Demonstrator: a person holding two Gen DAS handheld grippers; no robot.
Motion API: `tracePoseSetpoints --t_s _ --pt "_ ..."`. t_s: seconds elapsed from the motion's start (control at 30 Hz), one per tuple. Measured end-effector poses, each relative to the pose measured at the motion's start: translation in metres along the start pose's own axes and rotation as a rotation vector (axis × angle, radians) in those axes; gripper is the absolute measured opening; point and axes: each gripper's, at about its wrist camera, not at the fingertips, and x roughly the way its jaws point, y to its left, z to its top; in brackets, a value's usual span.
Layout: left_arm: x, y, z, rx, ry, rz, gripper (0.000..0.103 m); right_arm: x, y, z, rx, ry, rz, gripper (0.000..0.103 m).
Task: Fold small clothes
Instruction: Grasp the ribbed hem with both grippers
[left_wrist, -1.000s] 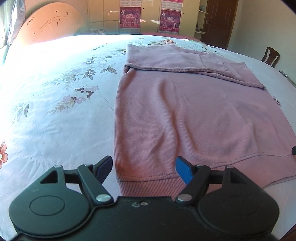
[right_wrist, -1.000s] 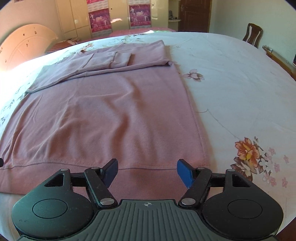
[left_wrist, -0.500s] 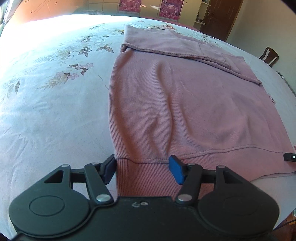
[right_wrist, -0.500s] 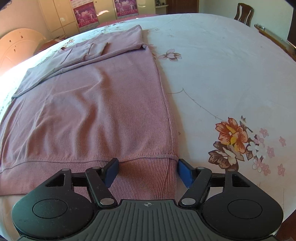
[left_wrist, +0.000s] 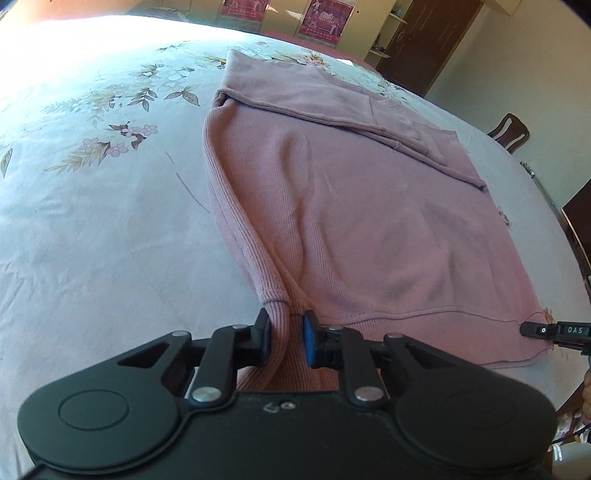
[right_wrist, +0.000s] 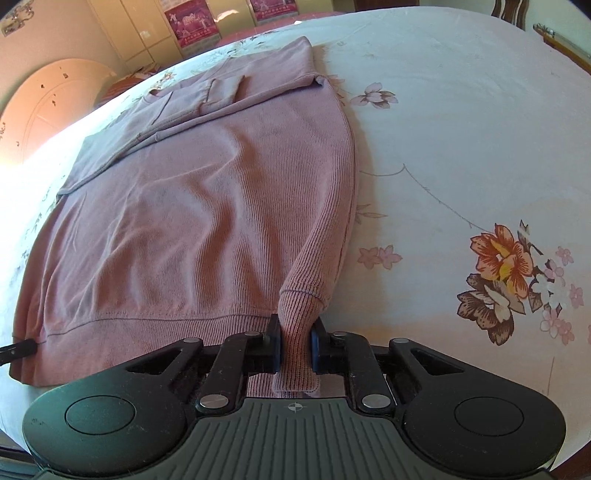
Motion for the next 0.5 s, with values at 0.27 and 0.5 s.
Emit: tracePoseSetpoints --t_s 0.27,0.5 --pt "0.009 0.004 -0.007 0.025 0.061 0.028 0.021 -0.001 0.001 -0.002 -0.067 0.017 -0.049 0.032" --pt "0.004 0.006 -0.002 0.001 0.018 -0.022 0.015 0.000 0.004 -0.003 -0.039 0.054 0.010 0.013"
